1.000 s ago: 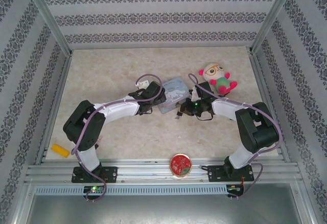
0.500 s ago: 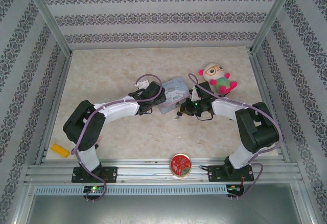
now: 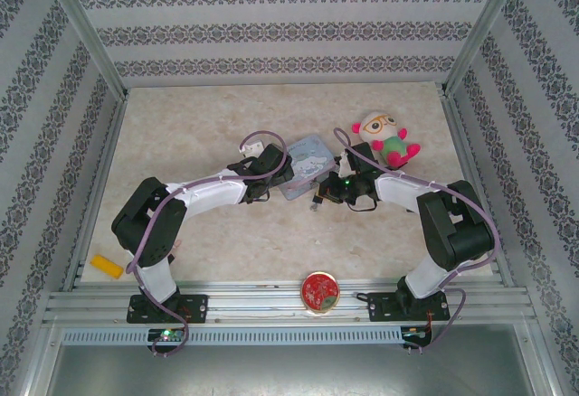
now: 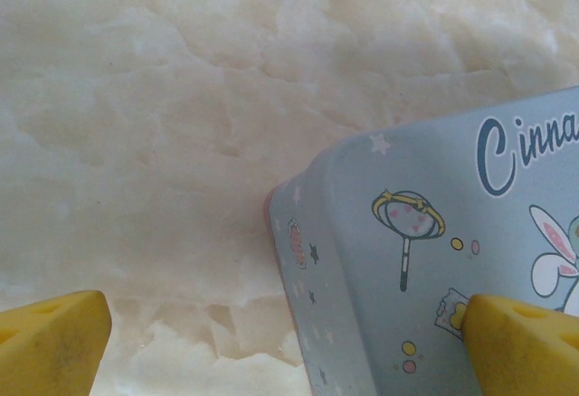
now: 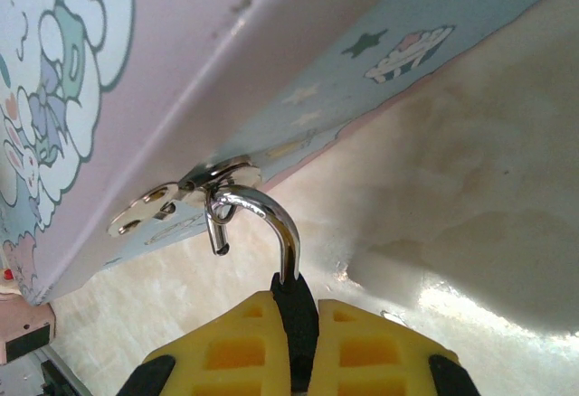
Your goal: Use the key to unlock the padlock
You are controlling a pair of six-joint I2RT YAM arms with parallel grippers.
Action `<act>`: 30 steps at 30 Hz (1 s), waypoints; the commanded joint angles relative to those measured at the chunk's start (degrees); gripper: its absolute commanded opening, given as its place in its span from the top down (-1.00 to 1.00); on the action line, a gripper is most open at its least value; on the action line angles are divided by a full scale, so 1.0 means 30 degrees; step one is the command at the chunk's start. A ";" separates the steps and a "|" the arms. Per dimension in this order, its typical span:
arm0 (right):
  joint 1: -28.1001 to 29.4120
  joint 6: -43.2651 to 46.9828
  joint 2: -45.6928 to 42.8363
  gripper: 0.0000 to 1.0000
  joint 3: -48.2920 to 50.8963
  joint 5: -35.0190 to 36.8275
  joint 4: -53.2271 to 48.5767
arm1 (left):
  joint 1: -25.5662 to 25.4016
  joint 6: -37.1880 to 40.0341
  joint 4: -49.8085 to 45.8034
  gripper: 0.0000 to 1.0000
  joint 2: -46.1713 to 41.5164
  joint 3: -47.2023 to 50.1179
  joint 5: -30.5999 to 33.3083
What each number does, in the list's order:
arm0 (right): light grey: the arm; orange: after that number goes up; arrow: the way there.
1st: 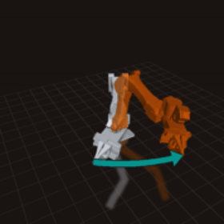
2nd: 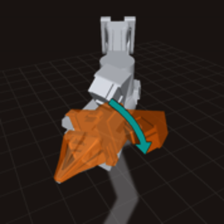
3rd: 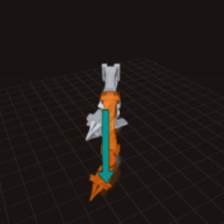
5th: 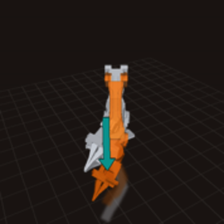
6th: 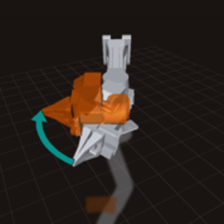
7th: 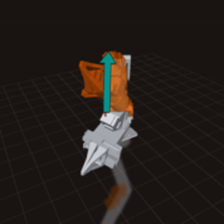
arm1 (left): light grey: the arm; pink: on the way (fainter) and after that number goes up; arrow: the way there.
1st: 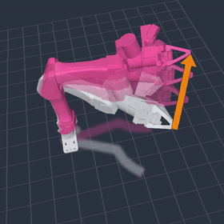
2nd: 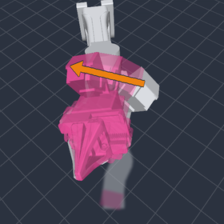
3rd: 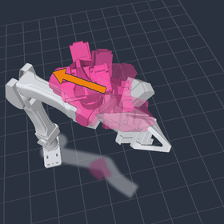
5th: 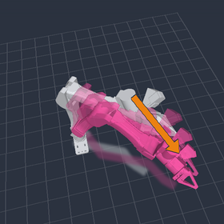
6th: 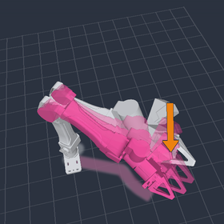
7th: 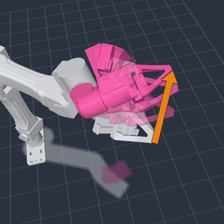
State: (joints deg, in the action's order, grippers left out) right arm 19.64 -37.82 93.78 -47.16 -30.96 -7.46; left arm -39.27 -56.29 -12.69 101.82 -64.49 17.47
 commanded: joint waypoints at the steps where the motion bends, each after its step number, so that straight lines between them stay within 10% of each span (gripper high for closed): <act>1: 0.0047 -0.0224 -0.0117 1.00 -0.0658 -0.0141 0.0445 | 0.0077 -0.0220 -0.0898 -0.99 0.0014 0.0344 -0.0097; 30: -0.0888 -0.1301 -0.0380 1.00 -0.0526 0.0506 0.1524 | 0.0231 -0.0627 -0.0898 -0.98 -0.0001 0.0694 -0.0197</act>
State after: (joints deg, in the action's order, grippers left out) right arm 17.82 -40.66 93.78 -48.01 -29.63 -5.98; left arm -38.98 -57.71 -12.62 101.82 -64.25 17.43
